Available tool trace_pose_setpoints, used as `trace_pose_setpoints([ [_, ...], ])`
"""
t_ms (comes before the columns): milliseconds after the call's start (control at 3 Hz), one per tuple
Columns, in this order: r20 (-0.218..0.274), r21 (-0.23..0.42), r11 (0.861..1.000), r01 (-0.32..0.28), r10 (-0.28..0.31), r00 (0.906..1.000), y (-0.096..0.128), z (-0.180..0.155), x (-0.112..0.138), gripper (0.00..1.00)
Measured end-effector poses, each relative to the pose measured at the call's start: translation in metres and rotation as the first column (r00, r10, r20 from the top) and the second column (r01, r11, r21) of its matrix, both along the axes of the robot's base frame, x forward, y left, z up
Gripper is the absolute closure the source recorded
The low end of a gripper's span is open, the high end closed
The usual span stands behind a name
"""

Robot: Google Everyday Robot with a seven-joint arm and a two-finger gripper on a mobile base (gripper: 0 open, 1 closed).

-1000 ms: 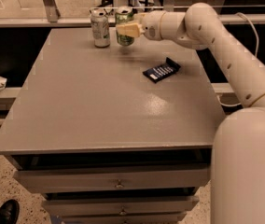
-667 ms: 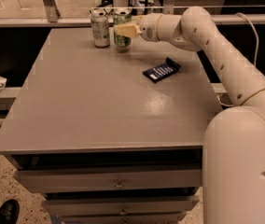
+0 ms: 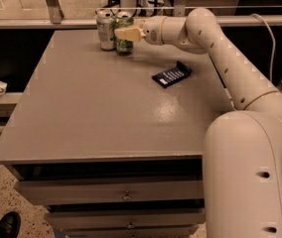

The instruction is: Move green can near 7up can

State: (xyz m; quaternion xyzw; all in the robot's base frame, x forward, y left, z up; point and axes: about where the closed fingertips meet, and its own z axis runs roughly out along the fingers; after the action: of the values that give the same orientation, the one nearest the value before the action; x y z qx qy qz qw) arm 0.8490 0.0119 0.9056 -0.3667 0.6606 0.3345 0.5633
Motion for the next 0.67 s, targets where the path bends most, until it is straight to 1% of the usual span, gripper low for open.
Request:
trace_pose_setpoints([
  [333, 0.032, -0.021, 1.0, -0.02, 0.021, 0.9993, 0.0008, -0.0001, 0.0014, 0.05],
  [667, 0.056, -0.029, 0.999, -0.031, 0.033, 0.9979, 0.0015, -0.0004, 0.002, 0.0],
])
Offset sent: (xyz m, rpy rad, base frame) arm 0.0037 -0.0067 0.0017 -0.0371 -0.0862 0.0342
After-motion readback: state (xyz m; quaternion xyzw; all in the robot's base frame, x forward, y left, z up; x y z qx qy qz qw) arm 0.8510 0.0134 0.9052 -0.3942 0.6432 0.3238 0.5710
